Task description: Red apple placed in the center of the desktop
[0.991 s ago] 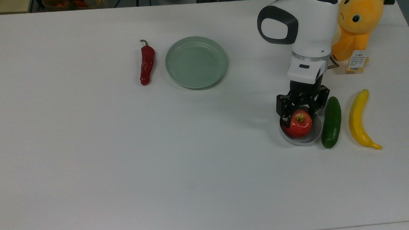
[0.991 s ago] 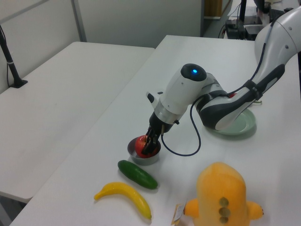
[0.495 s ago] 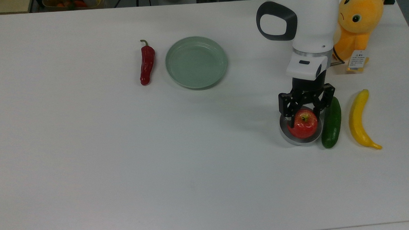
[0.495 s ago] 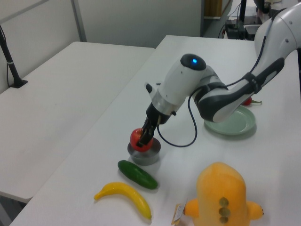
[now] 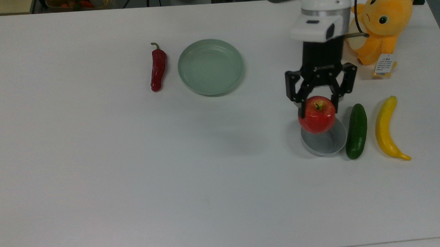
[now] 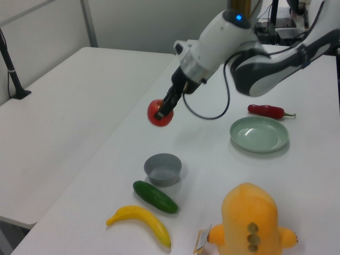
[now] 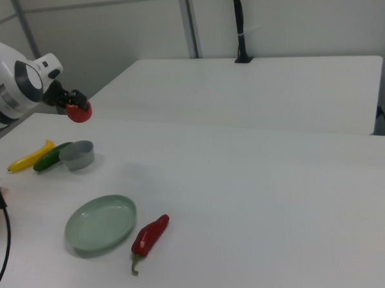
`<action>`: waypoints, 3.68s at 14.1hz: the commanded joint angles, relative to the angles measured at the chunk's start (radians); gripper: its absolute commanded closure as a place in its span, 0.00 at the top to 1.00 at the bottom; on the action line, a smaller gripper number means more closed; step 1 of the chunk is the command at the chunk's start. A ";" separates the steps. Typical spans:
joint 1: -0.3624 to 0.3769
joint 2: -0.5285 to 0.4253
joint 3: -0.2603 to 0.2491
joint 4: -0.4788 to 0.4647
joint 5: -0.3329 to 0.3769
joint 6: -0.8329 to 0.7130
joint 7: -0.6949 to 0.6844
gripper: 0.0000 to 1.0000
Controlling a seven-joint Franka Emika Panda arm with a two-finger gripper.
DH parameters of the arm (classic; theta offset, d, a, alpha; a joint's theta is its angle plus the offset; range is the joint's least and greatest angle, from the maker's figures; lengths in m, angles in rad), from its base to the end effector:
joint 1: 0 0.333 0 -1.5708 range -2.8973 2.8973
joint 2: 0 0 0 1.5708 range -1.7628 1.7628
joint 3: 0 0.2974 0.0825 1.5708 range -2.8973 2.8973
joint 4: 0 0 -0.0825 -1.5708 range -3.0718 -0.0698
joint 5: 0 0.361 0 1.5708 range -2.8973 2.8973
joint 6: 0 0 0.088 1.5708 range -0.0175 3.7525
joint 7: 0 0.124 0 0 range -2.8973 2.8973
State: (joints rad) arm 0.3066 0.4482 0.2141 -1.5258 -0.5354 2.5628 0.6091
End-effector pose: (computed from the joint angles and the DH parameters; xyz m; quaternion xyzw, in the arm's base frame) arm 0.6254 0.3327 0.4506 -0.9371 -0.1049 -0.3324 0.0168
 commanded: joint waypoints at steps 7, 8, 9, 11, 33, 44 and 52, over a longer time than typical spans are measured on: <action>-0.176 -0.237 -0.044 -0.281 0.099 -0.280 -0.124 0.12; -0.190 -0.237 -0.067 -0.292 0.124 -0.297 -0.161 0.12; -0.208 -0.230 -0.085 -0.303 0.138 -0.297 -0.182 0.12; -0.265 -0.195 -0.090 -0.300 0.140 -0.285 -0.196 0.12; -0.323 -0.042 -0.090 -0.278 0.110 -0.153 -0.226 0.64; -0.330 -0.126 -0.090 -0.284 0.126 -0.229 -0.222 1.00; -0.255 -0.425 -0.090 -0.292 0.382 -0.554 -0.259 1.00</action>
State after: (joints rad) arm 0.0071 0.1366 0.1319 -1.7856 -0.2494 2.1157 0.3740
